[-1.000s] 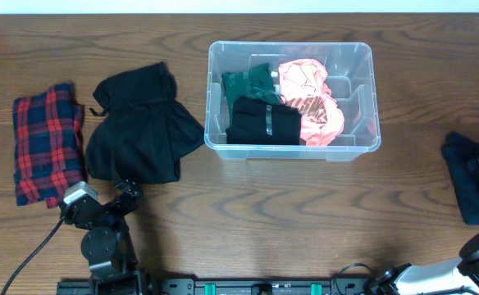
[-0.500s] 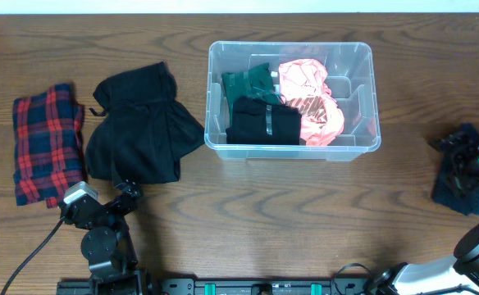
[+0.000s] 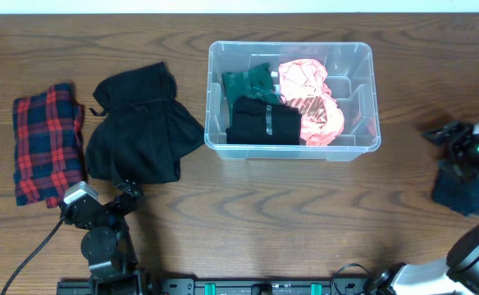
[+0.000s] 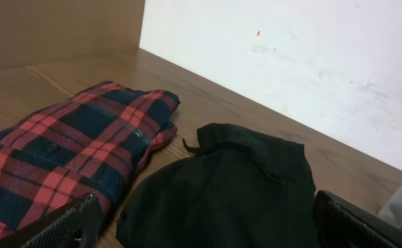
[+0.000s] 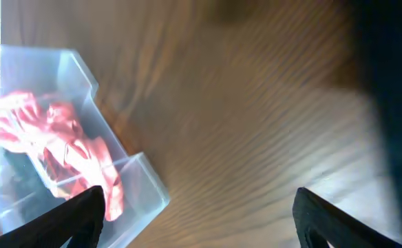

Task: Pack container
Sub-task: 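Lower the right gripper onto the navy cloth and grasp it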

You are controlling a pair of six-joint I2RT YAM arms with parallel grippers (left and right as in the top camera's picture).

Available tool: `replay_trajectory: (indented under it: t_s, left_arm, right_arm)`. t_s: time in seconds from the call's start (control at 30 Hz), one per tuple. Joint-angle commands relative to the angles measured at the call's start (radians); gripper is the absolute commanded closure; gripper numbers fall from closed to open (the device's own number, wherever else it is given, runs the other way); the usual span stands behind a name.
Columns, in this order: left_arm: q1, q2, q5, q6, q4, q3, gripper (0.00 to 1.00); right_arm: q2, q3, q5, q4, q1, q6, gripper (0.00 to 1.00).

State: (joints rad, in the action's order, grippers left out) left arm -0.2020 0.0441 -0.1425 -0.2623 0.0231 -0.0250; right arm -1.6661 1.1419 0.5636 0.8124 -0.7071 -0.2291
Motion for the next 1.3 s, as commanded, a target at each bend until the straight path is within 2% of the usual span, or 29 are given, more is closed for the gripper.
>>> replay_trajectory:
  t_s: [0.0, 0.17, 0.4, 0.53, 0.7, 0.93, 1.13, 1.17, 1.27]
  left_arm:
    - [0.002, 0.0, -0.027, 0.0, 0.036, 0.02, 0.02]
    - [0.002, 0.0, -0.027, 0.0, 0.036, 0.02, 0.02]
    - [0.002, 0.0, -0.027, 0.0, 0.036, 0.02, 0.02]
    - [0.002, 0.0, -0.027, 0.0, 0.036, 0.02, 0.02]
    - [0.002, 0.0, -0.027, 0.0, 0.036, 0.02, 0.02]
    - [0.002, 0.0, -0.027, 0.0, 0.037, 0.02, 0.02]
    - [0.002, 0.0, -0.027, 0.0, 0.037, 0.02, 0.02]
    - [0.002, 0.0, -0.027, 0.0, 0.036, 0.02, 0.02]
    - [0.002, 0.0, -0.027, 0.0, 0.036, 0.02, 0.02]
  right_arm:
    - [0.074, 0.063, -0.146, 0.01, -0.045, 0.126, 0.13]
    - [0.072, 0.062, -0.525, -0.035, -0.074, 0.092, 0.1]
    - [-0.005, 0.047, -0.591, -0.171, -0.113, 0.154, 0.05]
    - [-0.072, 0.047, -0.557, -0.161, -0.153, 0.159, 0.01]
    - [-0.166, 0.046, -0.537, -0.154, -0.183, 0.159, 0.01]
    - [-0.251, 0.046, -0.372, -0.142, -0.187, 0.159, 0.01]
    - [-0.253, 0.046, -0.346, -0.132, -0.187, 0.156, 0.09]
    - [-0.253, 0.046, -0.346, -0.131, -0.187, 0.156, 0.17]
    - [-0.253, 0.046, -0.344, -0.127, -0.187, 0.156, 0.29]
